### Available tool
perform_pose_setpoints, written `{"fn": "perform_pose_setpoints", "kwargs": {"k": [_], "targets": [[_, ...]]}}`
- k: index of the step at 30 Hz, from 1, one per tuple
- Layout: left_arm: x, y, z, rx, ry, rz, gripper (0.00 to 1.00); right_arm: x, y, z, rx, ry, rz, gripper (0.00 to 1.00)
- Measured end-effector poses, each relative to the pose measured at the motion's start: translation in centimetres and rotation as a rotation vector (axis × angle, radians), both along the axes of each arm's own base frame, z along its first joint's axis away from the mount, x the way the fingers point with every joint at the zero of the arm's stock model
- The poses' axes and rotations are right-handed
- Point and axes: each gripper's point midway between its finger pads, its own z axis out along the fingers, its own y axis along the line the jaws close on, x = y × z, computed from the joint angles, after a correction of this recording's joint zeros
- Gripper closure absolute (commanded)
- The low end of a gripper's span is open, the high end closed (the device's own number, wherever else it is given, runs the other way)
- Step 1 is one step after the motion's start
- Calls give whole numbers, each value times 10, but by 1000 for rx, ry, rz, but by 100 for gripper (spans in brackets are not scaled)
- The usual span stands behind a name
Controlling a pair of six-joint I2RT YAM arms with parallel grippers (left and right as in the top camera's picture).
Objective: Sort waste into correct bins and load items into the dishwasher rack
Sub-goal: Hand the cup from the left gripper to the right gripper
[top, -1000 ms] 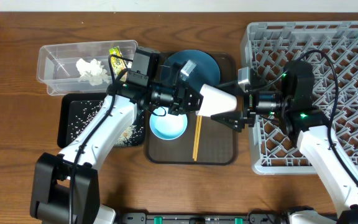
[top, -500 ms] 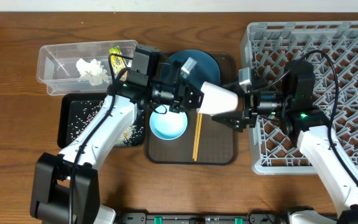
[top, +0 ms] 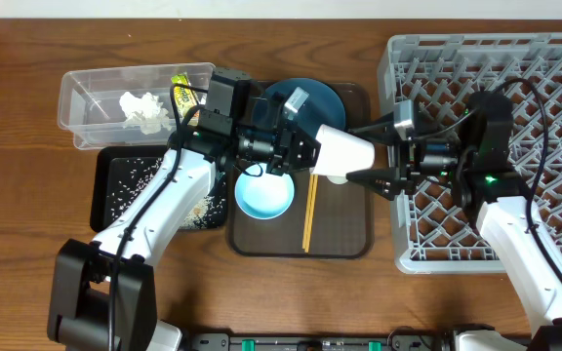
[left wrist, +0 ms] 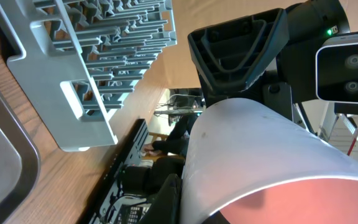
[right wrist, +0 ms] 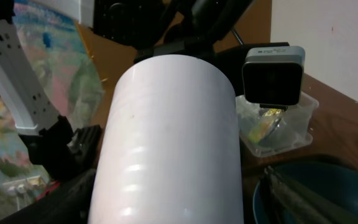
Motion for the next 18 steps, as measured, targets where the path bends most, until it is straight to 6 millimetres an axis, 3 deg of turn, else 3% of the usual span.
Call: {"fn": "perform_pose_setpoints", "kwargs": {"k": [18], "targets": [[0,0,0,1,11,2,94,-6,-2,4,23,1,37,21]]}}
